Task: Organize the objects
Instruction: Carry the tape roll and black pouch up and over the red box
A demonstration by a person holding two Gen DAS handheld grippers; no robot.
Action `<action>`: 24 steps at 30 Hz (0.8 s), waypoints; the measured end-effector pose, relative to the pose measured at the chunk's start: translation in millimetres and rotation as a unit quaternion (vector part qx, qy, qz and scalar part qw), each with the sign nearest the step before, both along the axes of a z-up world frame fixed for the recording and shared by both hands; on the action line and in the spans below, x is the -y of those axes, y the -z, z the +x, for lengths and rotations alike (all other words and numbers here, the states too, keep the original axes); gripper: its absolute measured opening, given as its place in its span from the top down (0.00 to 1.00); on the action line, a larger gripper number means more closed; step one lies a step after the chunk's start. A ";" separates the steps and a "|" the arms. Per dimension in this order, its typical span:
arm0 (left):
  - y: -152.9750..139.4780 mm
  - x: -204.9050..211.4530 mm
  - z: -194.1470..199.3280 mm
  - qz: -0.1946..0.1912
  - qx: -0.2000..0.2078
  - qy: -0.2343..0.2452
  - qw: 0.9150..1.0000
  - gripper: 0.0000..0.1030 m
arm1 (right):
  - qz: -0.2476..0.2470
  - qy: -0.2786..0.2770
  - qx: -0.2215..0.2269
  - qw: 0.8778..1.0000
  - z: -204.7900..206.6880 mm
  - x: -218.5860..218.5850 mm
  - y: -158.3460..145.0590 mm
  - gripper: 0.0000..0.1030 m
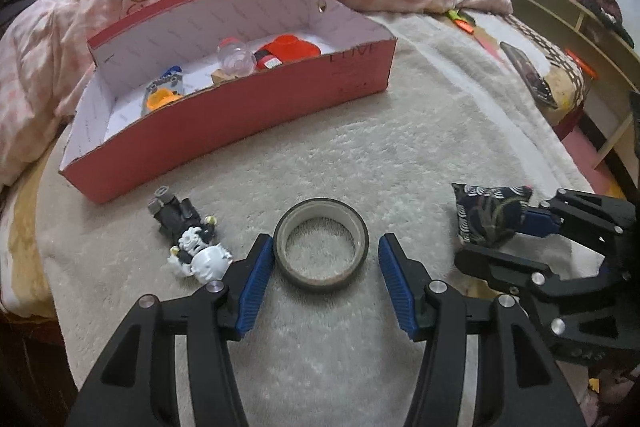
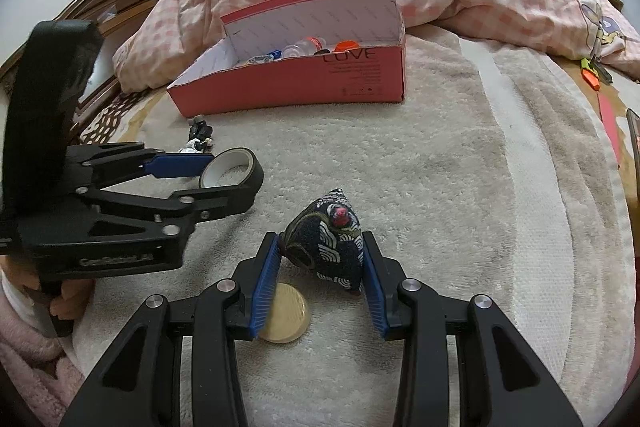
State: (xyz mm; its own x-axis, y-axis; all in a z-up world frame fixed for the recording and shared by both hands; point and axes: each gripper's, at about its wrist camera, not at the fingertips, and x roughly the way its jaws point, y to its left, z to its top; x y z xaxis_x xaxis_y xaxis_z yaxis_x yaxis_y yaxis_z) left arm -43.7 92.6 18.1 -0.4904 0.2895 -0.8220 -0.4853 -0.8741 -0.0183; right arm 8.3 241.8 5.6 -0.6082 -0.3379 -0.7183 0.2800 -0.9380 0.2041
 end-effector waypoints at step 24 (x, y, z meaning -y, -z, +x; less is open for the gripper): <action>-23.7 20.3 8.8 0.049 -0.028 -0.024 0.998 0.53 | 0.004 -0.003 -0.009 1.000 0.8 6.1 -10.9 0.61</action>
State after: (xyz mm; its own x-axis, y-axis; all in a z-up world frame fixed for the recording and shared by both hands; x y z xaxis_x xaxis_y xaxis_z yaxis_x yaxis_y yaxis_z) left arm -34.9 72.2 41.8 -0.5501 0.3416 -0.7620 -0.4458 -0.8917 -0.0779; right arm 9.1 235.7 16.4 -0.6188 -0.3358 -0.7102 0.2897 -0.9378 0.1911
